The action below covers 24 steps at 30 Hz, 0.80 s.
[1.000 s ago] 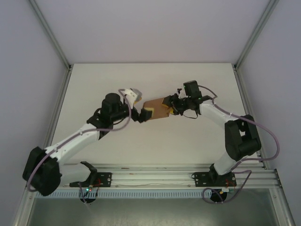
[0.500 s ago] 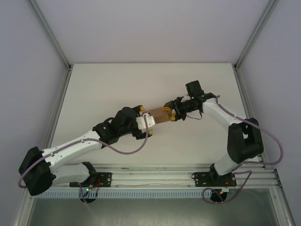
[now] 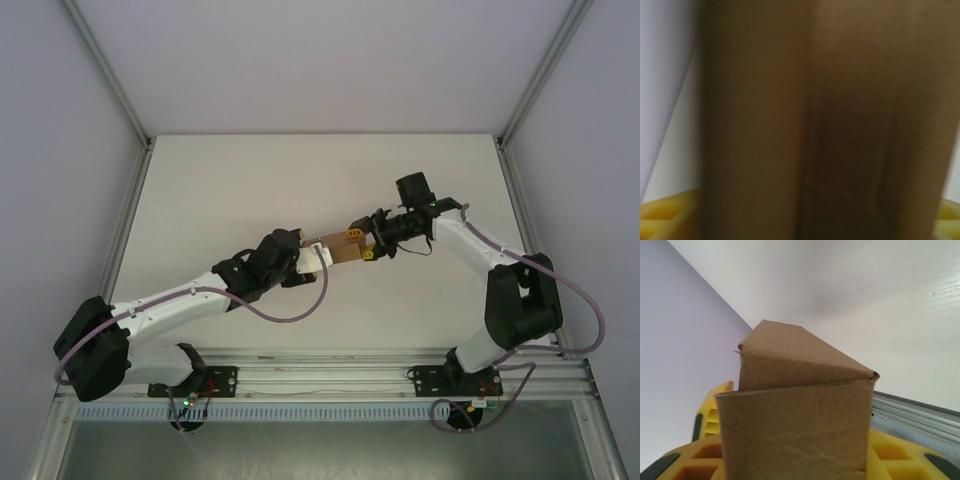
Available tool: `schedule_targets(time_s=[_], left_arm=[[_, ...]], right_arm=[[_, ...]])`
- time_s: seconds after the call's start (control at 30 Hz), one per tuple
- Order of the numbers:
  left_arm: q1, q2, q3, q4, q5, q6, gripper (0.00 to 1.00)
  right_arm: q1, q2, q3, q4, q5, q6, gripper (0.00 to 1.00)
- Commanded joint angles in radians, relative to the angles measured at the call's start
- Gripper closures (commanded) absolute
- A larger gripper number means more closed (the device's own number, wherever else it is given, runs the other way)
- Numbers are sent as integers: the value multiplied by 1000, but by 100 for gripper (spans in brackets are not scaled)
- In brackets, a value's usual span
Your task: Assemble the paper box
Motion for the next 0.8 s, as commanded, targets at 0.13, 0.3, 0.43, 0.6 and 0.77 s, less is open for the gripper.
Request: schedule_targets(time_s=[0.13, 0.3, 0.43, 0.6, 0.77], left_arm=[[-1, -50, -34, 86, -1, -1, 44], [-2, -38, -14, 59, -2, -9, 55], [0, -21, 10, -14, 9, -13, 57], [18, -27, 28, -128, 105, 11, 59], [102, -12, 64, -252, 352, 36, 59]], right_arm=[[0, -40, -17, -13, -43, -1, 50], [-2, -63, -22, 4, -3, -2, 43], [-4, -80, -31, 43, 45, -3, 31], [-59, -136, 0, -29, 365, -155, 14], [-63, -290, -47, 117, 754, -430, 0]])
